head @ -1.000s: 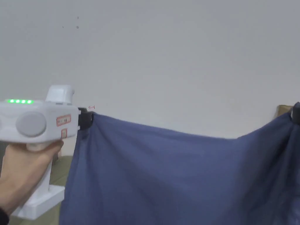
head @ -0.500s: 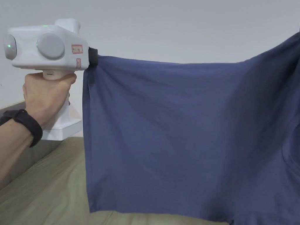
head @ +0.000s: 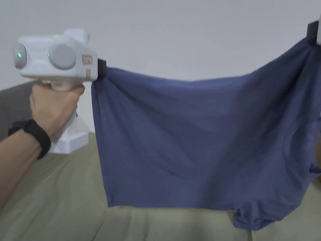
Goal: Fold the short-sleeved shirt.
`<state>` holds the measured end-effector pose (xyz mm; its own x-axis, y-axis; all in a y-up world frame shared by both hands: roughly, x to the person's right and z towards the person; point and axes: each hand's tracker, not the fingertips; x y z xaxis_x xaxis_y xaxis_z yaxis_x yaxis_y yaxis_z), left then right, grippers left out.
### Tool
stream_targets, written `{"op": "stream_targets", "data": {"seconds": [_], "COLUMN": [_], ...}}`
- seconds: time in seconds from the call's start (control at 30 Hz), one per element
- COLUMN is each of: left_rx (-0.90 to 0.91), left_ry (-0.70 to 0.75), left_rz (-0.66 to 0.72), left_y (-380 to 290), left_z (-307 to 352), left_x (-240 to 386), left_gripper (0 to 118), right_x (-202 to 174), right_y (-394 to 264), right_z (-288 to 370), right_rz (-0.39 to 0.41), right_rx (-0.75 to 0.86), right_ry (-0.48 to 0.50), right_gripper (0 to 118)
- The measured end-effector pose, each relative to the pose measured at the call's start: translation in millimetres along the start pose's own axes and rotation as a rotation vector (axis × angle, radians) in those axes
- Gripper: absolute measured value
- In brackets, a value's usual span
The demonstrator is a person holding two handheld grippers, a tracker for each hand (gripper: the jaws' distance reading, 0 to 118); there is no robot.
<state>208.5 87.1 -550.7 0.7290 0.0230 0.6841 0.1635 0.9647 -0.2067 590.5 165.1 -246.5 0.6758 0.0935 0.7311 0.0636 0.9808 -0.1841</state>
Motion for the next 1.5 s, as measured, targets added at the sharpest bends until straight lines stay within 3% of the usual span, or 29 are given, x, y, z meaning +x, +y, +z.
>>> {"op": "stream_targets", "data": {"seconds": [0.17,0.37,0.5,0.6,0.83,0.9,0.97,1.13,1.17,1.2,1.23,1.27,1.3,1.37,1.43,1.5], "left_rx": [-0.09,-0.117,-0.166,-0.21,-0.387,-0.448,-0.49,-0.55,-0.557,-0.581,-0.577,-0.57,-0.562,-0.491,-0.377,-0.242], "left_ry": [-0.048,-0.126,-0.168,-0.182,-0.108,-0.108,-0.105,-0.083,-0.078,-0.081,-0.074,-0.056,-0.043,-0.023,-0.031,-0.031], "left_rz": [0.039,0.063,0.049,0.145,0.247,0.284,0.256,0.27,0.266,0.26,0.254,0.243,0.235,0.23,0.183,0.1], "left_y": [-71,-138,-200,-258,-378,-399,-415,-437,-439,-440,-441,-440,-439,-430,-411,-390], "left_z": [2,81,149,197,285,302,311,314,312,310,310,312,313,323,340,357], "left_x": [3,4,5,-3,-12,-11,-12,-16,-17,-17,-17,-18,-21,-25,-22,-13], "left_gripper": [4,4,4,4,4,4,4,4,7,19,54,80,92,91,91,92], "right_x": [4,20,35,49,66,71,70,63,73,71,71,72,74,78,78,73], "right_y": [-70,-140,-207,-266,-403,-427,-447,-471,-484,-488,-490,-492,-493,-487,-474,-454], "right_z": [7,103,187,243,349,370,387,387,377,373,372,369,371,377,389,400], "right_rz": [-0.03,0.0,-0.055,-0.13,-0.248,-0.324,-0.309,-0.258,-0.245,-0.221,-0.219,-0.216,-0.226,-0.23,-0.191,-0.151], "right_rx": [-0.055,-0.09,-0.093,-0.167,-0.425,-0.487,-0.54,-0.61,-0.627,-0.644,-0.642,-0.654,-0.652,-0.627,-0.529,-0.423], "right_ry": [0.052,0.14,0.145,0.169,0.087,0.074,0.031,0.038,0.04,0.04,0.025,0.025,0.022,0.0,-0.045,-0.029], "right_gripper": [2,2,2,2,2,2,2,5,14,38,76,89,90,90,90,90]}}
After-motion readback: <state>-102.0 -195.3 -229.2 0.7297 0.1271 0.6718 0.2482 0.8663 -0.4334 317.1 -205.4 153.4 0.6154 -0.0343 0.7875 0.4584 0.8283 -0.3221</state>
